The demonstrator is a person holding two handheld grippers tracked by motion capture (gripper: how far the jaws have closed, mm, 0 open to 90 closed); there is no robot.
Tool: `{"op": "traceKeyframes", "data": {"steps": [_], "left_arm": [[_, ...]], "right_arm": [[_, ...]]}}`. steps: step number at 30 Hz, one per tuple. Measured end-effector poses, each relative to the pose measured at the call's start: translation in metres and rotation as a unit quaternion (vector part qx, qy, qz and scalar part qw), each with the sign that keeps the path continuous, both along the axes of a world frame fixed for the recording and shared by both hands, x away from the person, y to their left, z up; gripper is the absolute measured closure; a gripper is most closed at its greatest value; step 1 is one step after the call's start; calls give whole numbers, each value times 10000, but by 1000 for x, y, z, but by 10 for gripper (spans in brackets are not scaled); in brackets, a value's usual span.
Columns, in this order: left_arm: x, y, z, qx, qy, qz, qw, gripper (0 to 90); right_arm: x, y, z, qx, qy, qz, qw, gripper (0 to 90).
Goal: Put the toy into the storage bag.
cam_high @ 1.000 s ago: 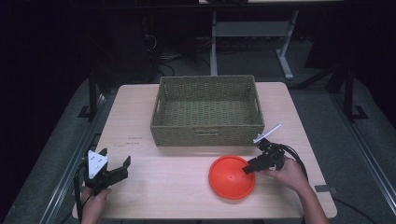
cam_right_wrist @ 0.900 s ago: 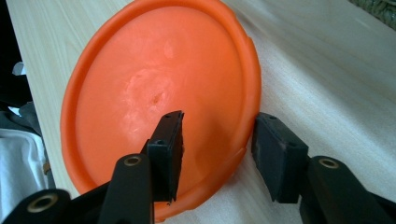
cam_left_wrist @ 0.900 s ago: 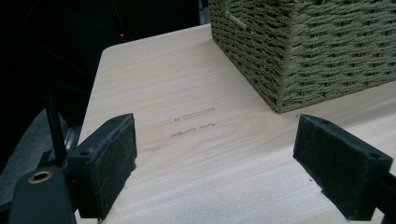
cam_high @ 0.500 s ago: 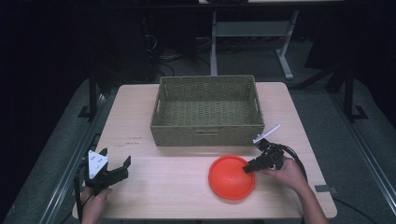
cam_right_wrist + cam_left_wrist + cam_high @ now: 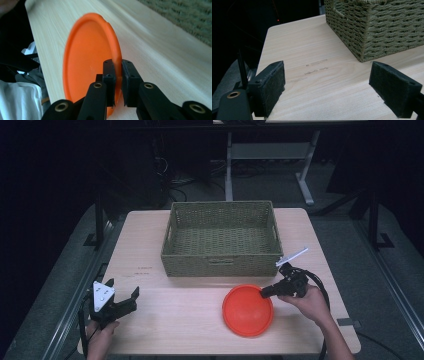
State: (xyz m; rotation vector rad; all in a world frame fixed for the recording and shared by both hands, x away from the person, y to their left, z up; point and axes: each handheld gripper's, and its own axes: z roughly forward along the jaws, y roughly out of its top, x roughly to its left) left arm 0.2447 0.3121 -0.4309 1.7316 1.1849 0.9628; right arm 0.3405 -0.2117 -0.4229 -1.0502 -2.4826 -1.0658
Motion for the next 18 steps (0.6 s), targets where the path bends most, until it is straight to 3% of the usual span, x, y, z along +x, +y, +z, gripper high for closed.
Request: {"op": "traceKeyframes", "data": {"steps": [4,18], "left_arm": [[0,0,0,5,-3,11,10000,127],[0,-1,1,31,-43,-16,10000,127]], "right_arm": [[-2,0,9,60,16,-13,10000,823],[-6,1,41,108,-301,-145,9994,824]]}}
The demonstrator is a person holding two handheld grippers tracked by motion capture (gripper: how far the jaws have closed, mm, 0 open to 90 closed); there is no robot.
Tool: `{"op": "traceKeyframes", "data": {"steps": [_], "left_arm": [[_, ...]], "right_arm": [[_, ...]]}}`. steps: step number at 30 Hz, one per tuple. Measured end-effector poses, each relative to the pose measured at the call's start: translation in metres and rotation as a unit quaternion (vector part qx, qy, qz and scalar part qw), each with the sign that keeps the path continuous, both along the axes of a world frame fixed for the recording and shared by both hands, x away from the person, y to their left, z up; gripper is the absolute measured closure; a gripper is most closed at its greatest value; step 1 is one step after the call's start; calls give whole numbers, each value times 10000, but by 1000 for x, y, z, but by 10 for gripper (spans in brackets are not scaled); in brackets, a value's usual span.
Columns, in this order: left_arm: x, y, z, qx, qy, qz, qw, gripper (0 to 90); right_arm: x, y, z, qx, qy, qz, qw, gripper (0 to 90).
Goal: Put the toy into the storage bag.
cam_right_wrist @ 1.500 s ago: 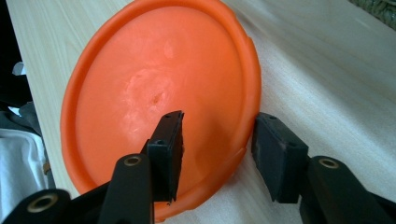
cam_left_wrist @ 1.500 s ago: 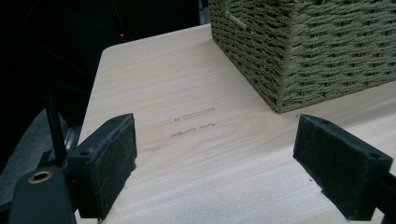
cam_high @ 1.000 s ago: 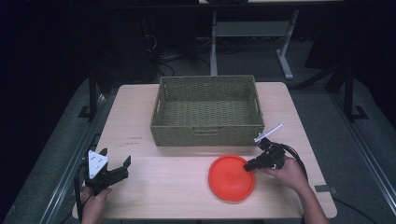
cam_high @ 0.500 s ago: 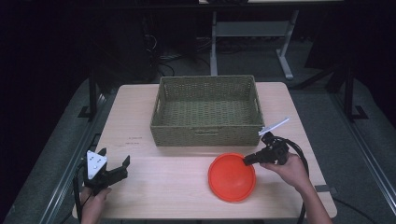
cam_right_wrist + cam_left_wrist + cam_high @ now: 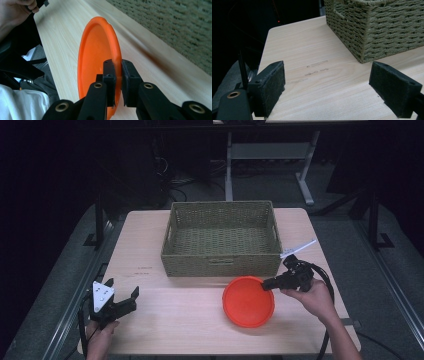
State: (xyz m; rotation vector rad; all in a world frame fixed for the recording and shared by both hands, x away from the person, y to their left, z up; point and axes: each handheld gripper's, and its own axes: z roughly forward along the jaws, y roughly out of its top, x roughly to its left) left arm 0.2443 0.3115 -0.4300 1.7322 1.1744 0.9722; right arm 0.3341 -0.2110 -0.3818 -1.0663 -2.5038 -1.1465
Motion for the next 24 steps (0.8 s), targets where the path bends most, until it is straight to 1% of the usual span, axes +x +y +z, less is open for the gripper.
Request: {"op": "traceKeyframes", "data": {"steps": [2,3,6,8,12,14,17,20,24], "left_arm": [[0,0,0,12,-4,-15,10000,127],[0,-1,0,19,-12,-13,10000,127],[-1,-1,0,-14,-18,-4,10000,127],[-1,-1,0,13,-49,-5,10000,127],[0,-3,1,22,-46,-39,10000,127],[0,-4,0,89,-32,-71,9999,127],[0,-6,-1,138,-5,-120,9998,127],[0,-7,0,177,-22,-137,9997,127],[0,-7,0,163,-16,-138,9998,127]], "right_arm": [[0,0,2,7,-19,-8,10000,824],[1,1,7,-1,-27,-45,10000,824],[2,2,13,5,-87,-46,10000,824],[2,3,19,8,-104,-63,9999,824],[4,4,32,-52,-209,-99,9997,825],[6,4,38,-38,-246,-110,9996,825],[8,4,47,-40,-300,-161,9994,825],[10,5,55,-54,-376,-182,9991,825],[12,7,67,-48,-441,-190,9988,825]]}}
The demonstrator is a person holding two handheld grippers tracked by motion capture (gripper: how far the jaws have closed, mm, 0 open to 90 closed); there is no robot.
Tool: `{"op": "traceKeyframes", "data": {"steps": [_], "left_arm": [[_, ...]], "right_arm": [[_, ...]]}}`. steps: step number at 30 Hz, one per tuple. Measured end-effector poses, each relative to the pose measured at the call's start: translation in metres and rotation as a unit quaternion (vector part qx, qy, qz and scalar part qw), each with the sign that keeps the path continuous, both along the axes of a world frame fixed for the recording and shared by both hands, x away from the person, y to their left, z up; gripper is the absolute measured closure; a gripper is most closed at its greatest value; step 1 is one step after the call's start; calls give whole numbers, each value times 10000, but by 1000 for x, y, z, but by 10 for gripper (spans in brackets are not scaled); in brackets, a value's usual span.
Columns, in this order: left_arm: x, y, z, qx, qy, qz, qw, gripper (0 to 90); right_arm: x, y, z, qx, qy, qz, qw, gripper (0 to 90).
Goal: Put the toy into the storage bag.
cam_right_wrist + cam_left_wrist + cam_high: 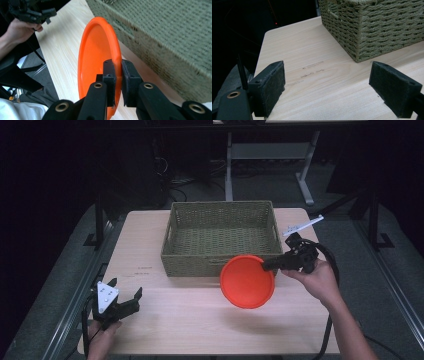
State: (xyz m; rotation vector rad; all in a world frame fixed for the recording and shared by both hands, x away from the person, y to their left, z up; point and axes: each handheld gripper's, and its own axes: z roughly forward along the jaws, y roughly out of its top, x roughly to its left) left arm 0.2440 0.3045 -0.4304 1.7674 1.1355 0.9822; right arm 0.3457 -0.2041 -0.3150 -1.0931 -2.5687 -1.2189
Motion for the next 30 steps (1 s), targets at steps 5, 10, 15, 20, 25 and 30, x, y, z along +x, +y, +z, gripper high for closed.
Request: {"op": "traceKeyframes", "data": {"steps": [5,10,15,20,25,30], "left_arm": [[0,0,0,-12,-1,-13,10000,127],[0,2,0,-13,-3,6,10000,127],[0,3,0,-35,3,22,10000,127],[-1,4,0,-44,4,33,10000,127],[0,5,0,-52,5,47,10000,127],[0,4,0,-89,-6,43,10000,127]], "right_arm": [[4,1,14,41,-63,-27,10000,825],[11,1,29,69,-90,-87,9999,825],[20,4,40,73,-94,-115,9999,825],[31,4,48,115,-63,-161,9998,825],[40,7,55,93,-60,-200,9997,825],[46,10,61,127,-75,-193,9997,825]]}}
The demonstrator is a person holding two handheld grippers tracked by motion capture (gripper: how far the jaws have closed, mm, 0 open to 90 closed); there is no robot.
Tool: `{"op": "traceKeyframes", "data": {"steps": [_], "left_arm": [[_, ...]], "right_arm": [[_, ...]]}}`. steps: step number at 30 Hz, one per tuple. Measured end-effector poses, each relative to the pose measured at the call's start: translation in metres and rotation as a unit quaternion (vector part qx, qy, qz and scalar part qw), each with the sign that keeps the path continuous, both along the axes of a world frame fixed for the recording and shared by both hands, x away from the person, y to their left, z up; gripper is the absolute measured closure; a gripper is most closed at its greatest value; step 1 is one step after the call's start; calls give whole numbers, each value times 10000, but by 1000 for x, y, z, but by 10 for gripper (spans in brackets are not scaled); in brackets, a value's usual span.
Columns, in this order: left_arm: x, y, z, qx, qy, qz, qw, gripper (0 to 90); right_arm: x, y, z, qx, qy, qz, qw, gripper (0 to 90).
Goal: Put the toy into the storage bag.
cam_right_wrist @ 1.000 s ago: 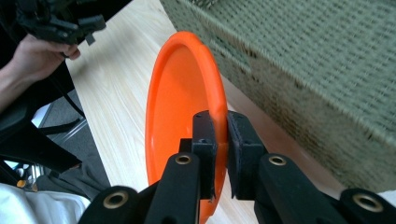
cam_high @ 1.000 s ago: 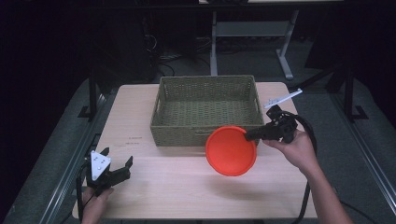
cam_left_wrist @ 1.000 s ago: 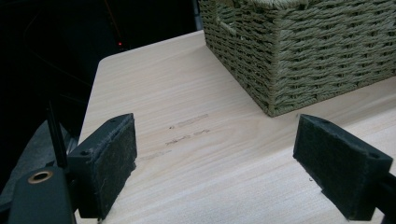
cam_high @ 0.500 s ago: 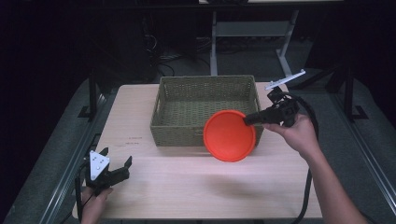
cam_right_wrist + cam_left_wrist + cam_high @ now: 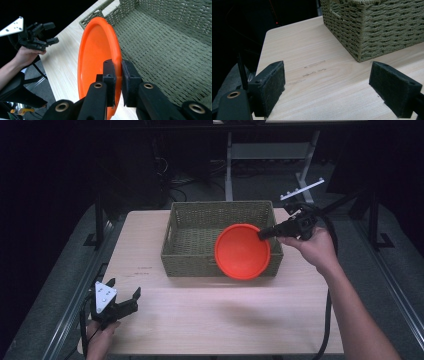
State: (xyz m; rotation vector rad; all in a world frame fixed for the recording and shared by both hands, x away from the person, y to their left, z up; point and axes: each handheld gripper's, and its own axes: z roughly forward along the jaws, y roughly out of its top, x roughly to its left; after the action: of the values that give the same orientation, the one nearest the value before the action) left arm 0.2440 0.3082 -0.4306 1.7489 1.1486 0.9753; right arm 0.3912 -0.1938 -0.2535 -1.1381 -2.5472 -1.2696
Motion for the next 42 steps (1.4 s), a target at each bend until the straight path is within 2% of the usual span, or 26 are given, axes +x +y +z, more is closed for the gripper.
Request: {"op": "traceKeyframes", "data": {"steps": [12,23,33,42], "left_arm": [[0,-1,1,-37,-31,-8,10000,127],[-1,-1,2,-29,-47,-34,10000,127],[0,-2,2,-39,-57,-14,10000,127],[1,-3,1,-50,-61,-25,10000,127]], "right_arm": [[17,12,12,-103,12,-79,9999,825],[35,22,22,-84,-4,-179,9998,825],[60,26,20,-15,56,-331,9994,825],[78,23,14,-17,114,-578,9983,825]]}}
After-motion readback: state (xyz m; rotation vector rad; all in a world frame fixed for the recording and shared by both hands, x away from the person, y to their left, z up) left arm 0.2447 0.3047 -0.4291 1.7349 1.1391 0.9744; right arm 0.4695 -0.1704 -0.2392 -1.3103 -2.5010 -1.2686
